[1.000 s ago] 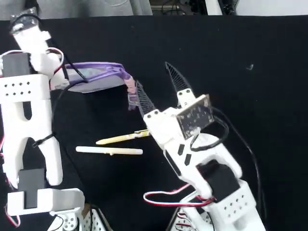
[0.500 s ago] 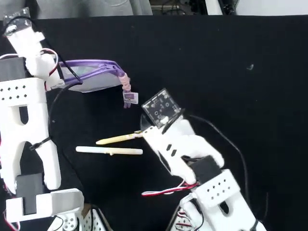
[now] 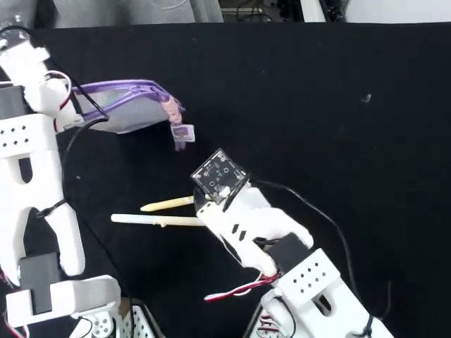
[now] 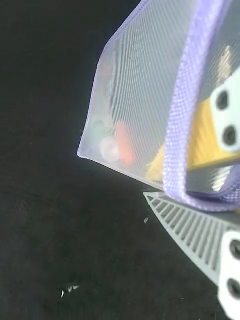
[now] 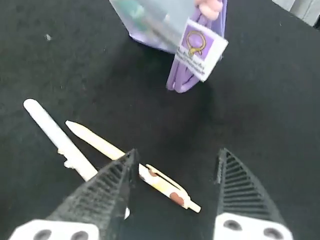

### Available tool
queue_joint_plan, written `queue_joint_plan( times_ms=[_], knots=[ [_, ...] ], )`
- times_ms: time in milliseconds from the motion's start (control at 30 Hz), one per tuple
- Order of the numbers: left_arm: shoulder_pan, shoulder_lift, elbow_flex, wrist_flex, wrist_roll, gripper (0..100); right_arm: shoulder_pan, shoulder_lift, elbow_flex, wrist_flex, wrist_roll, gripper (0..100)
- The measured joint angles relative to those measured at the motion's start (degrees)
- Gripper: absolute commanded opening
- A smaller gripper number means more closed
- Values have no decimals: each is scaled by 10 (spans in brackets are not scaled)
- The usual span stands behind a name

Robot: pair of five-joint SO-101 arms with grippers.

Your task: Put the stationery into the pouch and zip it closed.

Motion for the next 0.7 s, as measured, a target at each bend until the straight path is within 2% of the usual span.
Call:
queue_joint_plan(
  times_ms=[267, 533, 700],
  knots=[
    [-11, 0, 4, -4, 0, 29, -25, 150, -31, -1, 5, 240],
    [-11, 1, 4, -11, 0, 29, -26, 367, -152, -1, 95, 240],
    [-11, 2, 4, -14, 0, 29, -26, 431, -200, 16, 140, 240]
  ],
)
